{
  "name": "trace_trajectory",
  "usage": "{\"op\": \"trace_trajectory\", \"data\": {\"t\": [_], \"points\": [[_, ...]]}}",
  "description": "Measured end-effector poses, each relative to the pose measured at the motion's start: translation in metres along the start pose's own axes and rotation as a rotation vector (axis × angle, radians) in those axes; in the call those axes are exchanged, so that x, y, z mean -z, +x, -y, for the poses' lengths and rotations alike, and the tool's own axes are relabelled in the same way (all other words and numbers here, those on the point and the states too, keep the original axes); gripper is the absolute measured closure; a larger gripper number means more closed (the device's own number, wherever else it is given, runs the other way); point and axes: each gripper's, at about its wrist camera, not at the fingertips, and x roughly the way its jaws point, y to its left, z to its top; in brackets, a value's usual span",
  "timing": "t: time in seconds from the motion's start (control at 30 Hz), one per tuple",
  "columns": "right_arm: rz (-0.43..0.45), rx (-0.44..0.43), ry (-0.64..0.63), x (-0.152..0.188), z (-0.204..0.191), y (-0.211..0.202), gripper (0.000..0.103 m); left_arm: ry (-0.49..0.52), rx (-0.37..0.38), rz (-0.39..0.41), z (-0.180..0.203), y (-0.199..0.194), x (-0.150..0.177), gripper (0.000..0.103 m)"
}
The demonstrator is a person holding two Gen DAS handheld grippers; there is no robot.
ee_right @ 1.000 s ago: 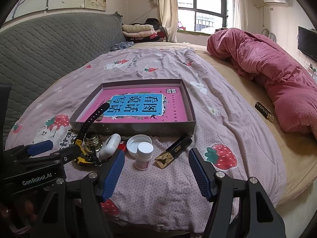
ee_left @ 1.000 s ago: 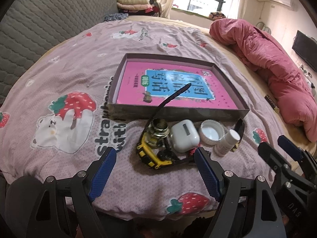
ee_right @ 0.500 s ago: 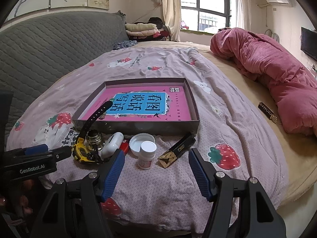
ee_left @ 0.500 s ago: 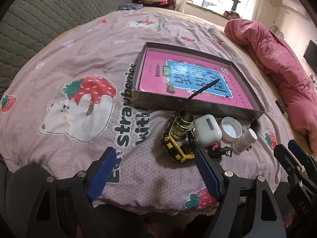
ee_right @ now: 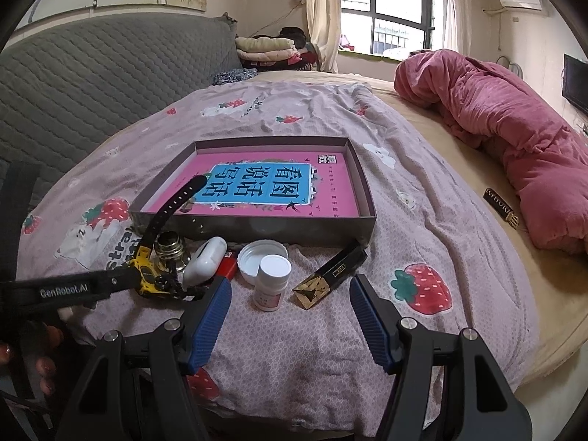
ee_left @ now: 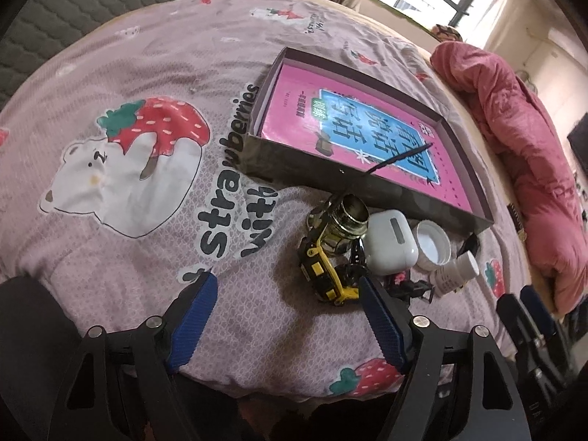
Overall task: Organize rigid objects
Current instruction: 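Close left tool on the yellow watch while right tool grasps the white pill bottle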
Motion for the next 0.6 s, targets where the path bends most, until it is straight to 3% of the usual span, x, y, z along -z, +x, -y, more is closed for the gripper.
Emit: {"op": "trace_trajectory", "data": {"t": [0.2,0.27,0.4,0.43,0.6], "points": [[-0.011,0.001,-0.014,0.001,-0.001,0.008,0.037,-0.028,0.016,-0.019,0.000,0.008,-0.005,0.025],[-0.014,0.001,-0.018,0.001,-0.001,0.011,0.037,-0.036,0.024,-0.027,0.000,0.011,-0.006,0.035],[-0.037,-0.024,0.017,0.000,0.005,0.019,0.037,-0.038,0.042,-0.039,0.001,0.017,-0.006,0.045],[-0.042,-0.025,0.025,-0.001,0.006,0.022,0.037,-0.045,0.062,-0.044,0.000,0.018,-0.006,0.053],[-0.056,-0.033,0.012,-0.001,0.005,0.034,0.037,-0.043,0.108,-0.055,0.002,0.025,-0.007,0.067]]}}
